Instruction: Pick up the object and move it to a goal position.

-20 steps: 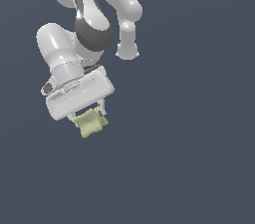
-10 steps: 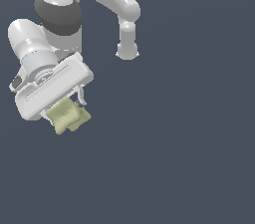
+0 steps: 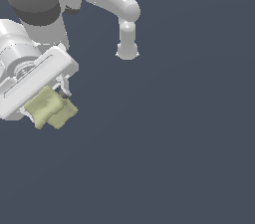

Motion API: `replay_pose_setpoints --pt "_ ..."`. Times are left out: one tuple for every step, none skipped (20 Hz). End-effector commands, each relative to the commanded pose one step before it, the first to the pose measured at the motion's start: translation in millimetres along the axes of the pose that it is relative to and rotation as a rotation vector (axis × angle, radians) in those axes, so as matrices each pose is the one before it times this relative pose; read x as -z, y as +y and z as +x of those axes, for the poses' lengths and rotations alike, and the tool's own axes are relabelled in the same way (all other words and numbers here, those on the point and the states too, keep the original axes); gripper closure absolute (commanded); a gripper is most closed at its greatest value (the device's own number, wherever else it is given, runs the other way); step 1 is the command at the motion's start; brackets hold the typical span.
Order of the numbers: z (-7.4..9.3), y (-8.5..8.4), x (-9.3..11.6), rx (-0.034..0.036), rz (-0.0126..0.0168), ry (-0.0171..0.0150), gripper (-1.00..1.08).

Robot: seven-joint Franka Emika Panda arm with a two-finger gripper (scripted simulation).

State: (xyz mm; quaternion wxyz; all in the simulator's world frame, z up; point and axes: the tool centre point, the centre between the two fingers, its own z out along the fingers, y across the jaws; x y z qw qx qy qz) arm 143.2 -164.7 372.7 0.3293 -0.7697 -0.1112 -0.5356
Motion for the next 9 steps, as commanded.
replay_pose_setpoints --pt "5.19 -0.19 1.52 0.00816 0.0165 0.01225 1.08" --pt "1.07 0.02 0.31 0.00152 0.00341 0.00247 1.08" --pt "0.7 0.0 0.15 0.00095 0.00232 0.00152 1.08" --pt "0.37 -0.09 -0.01 0.00043 0.00134 0.00064 1.08" --pt "0.17 -0.1 0.12 0.0 0.0 0.0 1.08" --pt "-0.54 -0.15 -0.66 -0.00082 -0.00054 -0.00154 1.08" --pt "-0.58 -0.23 -0.4 -0.00105 -0.00165 -0.00182 1.08" --pt "-0.47 -0.12 -0.29 -0.0008 -0.00133 -0.00138 1.08" --pt "-0.14 -0.08 -0.09 -0.00026 -0.00045 -0.00045 1.08"
